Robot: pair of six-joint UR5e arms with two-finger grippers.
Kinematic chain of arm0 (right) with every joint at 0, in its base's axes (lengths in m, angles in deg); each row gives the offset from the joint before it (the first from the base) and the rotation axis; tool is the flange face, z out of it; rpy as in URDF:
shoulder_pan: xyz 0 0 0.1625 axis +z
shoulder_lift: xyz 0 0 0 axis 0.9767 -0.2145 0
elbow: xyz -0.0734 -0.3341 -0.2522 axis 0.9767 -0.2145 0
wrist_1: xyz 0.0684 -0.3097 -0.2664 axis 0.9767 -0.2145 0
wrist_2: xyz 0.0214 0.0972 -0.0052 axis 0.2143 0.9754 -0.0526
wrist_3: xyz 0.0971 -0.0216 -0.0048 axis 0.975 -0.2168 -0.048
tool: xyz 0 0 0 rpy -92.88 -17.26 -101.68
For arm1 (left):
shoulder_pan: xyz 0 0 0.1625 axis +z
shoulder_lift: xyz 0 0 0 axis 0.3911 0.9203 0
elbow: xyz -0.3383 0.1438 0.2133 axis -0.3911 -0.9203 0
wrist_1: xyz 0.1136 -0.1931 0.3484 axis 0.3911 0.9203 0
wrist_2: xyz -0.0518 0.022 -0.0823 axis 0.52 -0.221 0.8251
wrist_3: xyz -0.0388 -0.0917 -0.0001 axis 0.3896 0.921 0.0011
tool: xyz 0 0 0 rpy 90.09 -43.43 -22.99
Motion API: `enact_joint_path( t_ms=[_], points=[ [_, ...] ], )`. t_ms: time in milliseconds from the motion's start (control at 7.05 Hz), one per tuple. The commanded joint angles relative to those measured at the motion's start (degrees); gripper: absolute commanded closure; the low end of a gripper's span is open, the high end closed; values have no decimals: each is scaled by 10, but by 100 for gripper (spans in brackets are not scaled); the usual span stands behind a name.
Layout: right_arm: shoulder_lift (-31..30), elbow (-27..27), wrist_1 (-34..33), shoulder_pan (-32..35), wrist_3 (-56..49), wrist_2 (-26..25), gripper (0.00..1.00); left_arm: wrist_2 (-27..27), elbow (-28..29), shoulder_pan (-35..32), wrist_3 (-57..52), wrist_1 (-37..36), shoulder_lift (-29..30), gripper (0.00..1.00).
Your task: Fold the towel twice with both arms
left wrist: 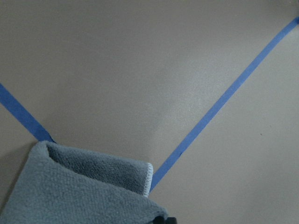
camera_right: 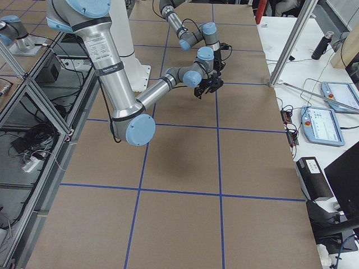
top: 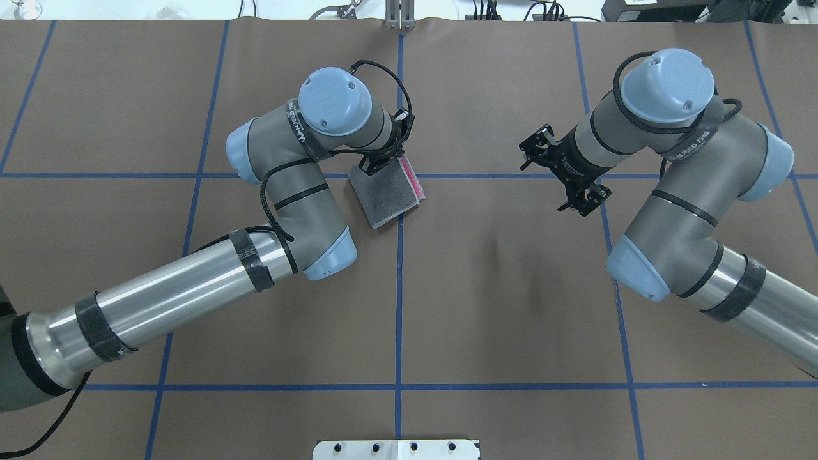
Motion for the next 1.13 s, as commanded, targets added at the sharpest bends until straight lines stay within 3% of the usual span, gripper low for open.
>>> enact_joint_path(
  t_ms=[0,142,284,851,993],
  points=[
    [-1,0,0,-2,0,0,0,0,15,-2,-1,23,0,49],
    [0,-1,0,-2,0,0,0,0,15,-2,-1,23,0,31],
    [0,-4,1,-2,0,-1,0,0,15,-3,-1,23,0,27],
    [12,-9,1,-17,18,-6,0,1,10,-7,-3,23,-1,26],
    [52,-41,3,-26,43,-23,0,10,6,-13,-4,23,-1,27]
  ],
)
